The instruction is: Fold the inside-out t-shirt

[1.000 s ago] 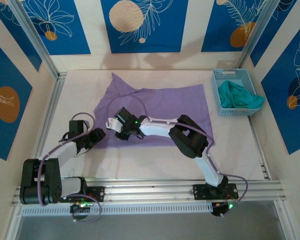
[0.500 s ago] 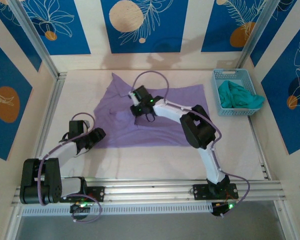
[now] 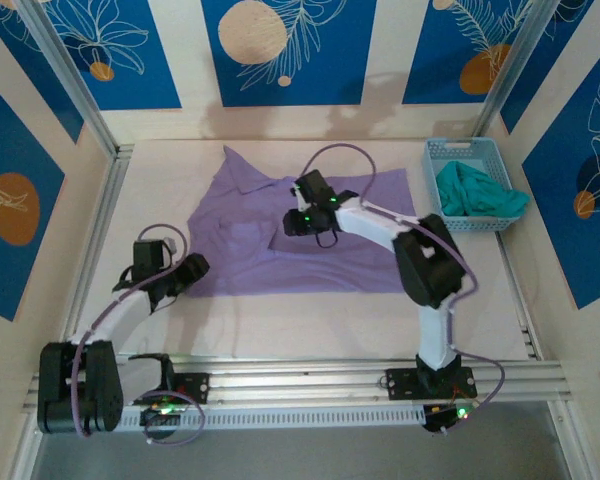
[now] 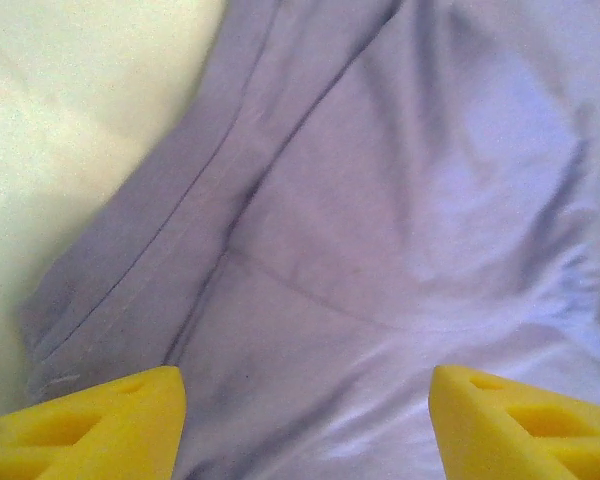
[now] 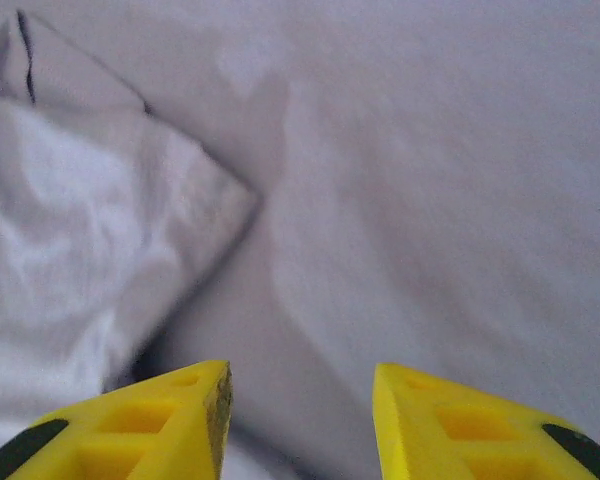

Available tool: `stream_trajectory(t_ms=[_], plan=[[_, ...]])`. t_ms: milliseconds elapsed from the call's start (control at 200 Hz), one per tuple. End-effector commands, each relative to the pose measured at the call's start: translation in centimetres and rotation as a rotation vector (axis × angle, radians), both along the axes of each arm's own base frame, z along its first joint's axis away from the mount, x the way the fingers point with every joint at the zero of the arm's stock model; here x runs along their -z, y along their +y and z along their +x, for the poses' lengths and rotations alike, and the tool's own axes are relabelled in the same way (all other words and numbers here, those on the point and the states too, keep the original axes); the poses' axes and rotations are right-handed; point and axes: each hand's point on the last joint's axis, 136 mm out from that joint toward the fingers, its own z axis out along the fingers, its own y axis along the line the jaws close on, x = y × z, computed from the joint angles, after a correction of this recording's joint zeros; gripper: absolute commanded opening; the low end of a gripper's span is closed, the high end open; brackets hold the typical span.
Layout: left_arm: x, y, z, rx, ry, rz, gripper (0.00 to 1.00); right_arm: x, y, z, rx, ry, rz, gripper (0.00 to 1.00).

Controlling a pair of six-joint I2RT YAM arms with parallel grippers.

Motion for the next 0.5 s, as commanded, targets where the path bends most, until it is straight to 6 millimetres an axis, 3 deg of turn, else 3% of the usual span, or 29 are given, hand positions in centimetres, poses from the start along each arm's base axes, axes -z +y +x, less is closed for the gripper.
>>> stream_trajectory(t_ms=[0,120,215,330,495], plan=[[-4.0,-1.3,1.8,0.057,-0.14,0.038,0.67,-2.7,-6.2,-1.1,0.108,-0.019,0.029,0.45],[-5.0,-4.4,3.8,0.138,-0.198,0.035,0.68,-1.0,-14.0,-3.5,0.28,0.039,0.02,0.52],[-4.6,-6.8,6.0,0.207,-0.193,0.042,0.68,-0.1,-18.4,-4.7,0.397,0.089,0.063,0.57],[-3.0,-8.0,9.6,0.244,-0.157,0.062,0.68,0.8,-21.8,-5.2,0.496,0.12,0.082,0.63],[0.4,-7.8,13.6,0.238,-0.063,0.126,0.67,2.9,-24.2,-5.7,0.597,0.216,0.144,0.61]])
